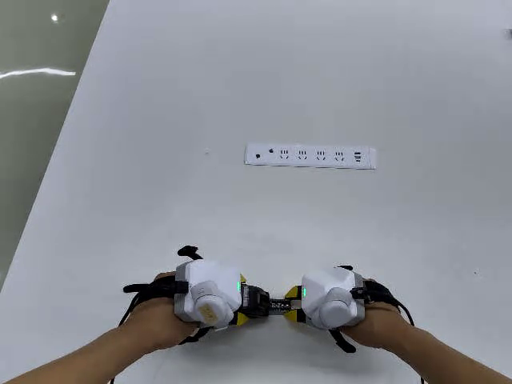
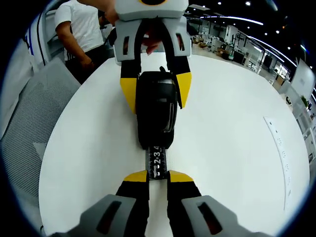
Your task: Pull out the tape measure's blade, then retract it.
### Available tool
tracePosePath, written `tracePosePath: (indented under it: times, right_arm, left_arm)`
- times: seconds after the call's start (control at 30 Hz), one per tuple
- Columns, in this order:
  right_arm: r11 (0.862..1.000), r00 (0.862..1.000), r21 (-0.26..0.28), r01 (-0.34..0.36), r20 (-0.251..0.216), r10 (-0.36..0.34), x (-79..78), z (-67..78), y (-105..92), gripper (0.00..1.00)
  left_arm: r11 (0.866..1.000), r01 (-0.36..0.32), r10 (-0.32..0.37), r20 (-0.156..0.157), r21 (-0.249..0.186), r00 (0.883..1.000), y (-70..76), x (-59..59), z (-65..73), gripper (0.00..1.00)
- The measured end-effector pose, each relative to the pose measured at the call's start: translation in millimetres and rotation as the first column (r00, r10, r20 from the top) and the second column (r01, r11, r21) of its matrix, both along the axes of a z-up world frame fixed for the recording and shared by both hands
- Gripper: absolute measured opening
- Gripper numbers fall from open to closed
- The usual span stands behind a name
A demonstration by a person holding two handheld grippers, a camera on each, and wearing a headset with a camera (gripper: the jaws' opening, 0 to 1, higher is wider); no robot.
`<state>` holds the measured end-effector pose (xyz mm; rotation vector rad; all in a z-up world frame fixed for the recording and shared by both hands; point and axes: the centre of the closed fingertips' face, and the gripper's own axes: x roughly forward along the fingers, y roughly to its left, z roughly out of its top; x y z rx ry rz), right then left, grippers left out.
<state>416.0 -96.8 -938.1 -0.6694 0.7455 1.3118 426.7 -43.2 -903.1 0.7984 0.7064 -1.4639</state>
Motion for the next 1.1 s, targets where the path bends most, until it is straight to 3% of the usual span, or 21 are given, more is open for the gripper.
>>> tracePosePath:
  times: [0.6,1.1]
  right_arm:
    - [1.000,1.000,-0.007,0.010,-0.012,-0.011,-1.7,1.3,-14.9,0.11]
    - [0.999,0.999,-0.030,0.032,-0.022,-0.033,-2.9,0.6,-38.7,0.11]
  left_arm:
    - [1.000,0.002,-0.002,-0.005,0.009,1.000,-0.3,0.0,1.3,0.31]
    - [1.000,0.003,-0.003,-0.011,0.017,1.000,0.3,1.2,0.6,0.31]
